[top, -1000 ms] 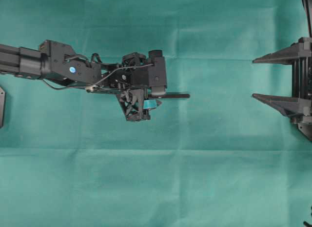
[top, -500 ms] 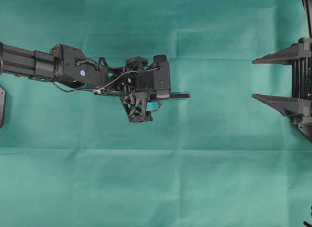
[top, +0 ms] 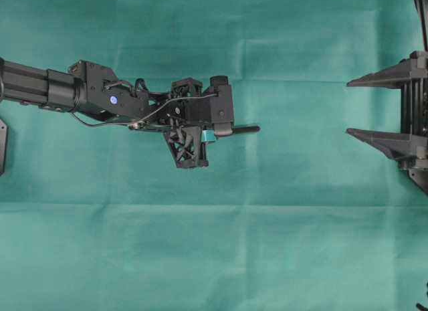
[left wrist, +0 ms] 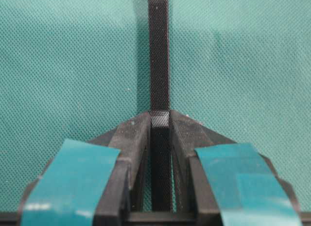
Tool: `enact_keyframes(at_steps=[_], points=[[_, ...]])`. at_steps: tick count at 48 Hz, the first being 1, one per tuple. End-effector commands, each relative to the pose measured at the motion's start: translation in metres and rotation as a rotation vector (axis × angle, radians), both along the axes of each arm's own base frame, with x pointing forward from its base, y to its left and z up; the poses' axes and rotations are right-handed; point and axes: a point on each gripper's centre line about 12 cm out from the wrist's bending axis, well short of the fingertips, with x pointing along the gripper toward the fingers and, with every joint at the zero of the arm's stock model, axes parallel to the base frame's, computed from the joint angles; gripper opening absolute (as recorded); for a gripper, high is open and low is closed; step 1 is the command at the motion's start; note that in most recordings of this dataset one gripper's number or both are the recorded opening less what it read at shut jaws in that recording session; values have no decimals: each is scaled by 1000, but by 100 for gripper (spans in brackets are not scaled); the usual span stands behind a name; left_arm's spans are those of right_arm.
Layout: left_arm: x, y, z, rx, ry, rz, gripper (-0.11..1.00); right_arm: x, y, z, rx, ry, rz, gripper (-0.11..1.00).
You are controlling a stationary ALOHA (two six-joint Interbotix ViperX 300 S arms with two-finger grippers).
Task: Peel off the Velcro with your right arm.
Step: 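Lower the left gripper and close it on the strap's end, then lift the strap upright with the left gripper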
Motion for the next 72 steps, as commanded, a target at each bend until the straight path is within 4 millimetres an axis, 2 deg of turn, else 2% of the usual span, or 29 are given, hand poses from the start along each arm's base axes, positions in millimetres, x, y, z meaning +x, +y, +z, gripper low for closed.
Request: enact_keyframes(at_steps=[1, 13, 33, 43, 57, 72], points=[[3, 0, 24, 6, -50, -3, 10, 1, 0, 6, -2, -21, -1, 83], [-3, -1, 56, 10, -113, -2, 10, 2, 1, 12, -22, -39, 5, 83], [-34, -4, 133, 22, -280, 1, 10, 9, 5, 48, -123, -113, 30, 83], [-49, -5, 154, 23, -314, 2, 10, 12, 6, 58, -145, -126, 34, 83], [-68, -7, 186, 29, -389, 0, 10, 15, 6, 60, -146, -123, 34, 83], [-77, -10, 198, 8, -441, 13, 10, 27, 6, 57, -268, -85, 21, 83]])
